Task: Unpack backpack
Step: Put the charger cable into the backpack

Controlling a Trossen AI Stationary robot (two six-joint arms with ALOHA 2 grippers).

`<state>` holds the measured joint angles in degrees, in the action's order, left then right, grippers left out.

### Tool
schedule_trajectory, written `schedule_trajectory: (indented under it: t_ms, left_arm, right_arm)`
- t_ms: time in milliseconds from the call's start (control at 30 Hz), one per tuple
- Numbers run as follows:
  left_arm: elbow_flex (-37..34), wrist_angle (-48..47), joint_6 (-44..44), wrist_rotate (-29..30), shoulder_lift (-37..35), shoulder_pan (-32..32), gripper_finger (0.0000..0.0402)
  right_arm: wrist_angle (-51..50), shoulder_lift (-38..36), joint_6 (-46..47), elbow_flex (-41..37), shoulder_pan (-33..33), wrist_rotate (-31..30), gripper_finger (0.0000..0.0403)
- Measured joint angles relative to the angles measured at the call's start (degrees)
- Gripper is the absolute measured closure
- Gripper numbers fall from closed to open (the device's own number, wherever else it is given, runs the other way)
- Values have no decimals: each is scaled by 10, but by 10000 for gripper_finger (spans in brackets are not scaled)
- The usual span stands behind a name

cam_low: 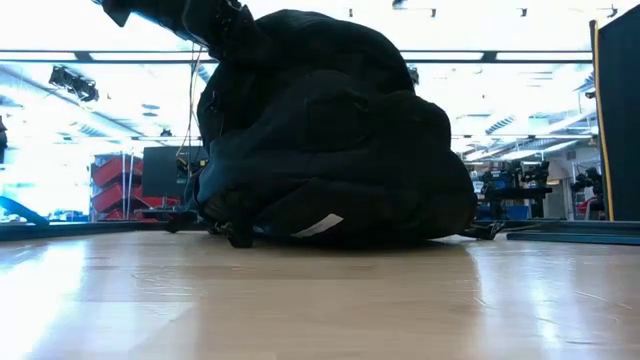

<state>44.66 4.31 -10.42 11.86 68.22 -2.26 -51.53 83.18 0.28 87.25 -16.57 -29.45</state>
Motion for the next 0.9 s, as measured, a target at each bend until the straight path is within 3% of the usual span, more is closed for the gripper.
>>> schedule_trajectory:
  t_ms: [200,367,500,633,767,900]
  left_arm:
    - [0,-1,2,0,0,0,401]
    - [0,-2,2,0,0,0,402]
    - [0,-3,2,0,0,0,402]
    - [0,-4,2,0,0,0,402]
    - [0,-5,2,0,0,0,402]
    - [0,-5,2,0,0,0,402]
  right_arm:
    - [24,-1,-53,65,-7,-14,403]
    - [-54,0,23,44,9,12,403]
    - [-122,1,125,-33,23,68,401]
    - [-116,1,165,-140,18,138,387]
    - [-39,1,187,-257,5,241,352]
    - [71,1,227,-349,-3,306,298]
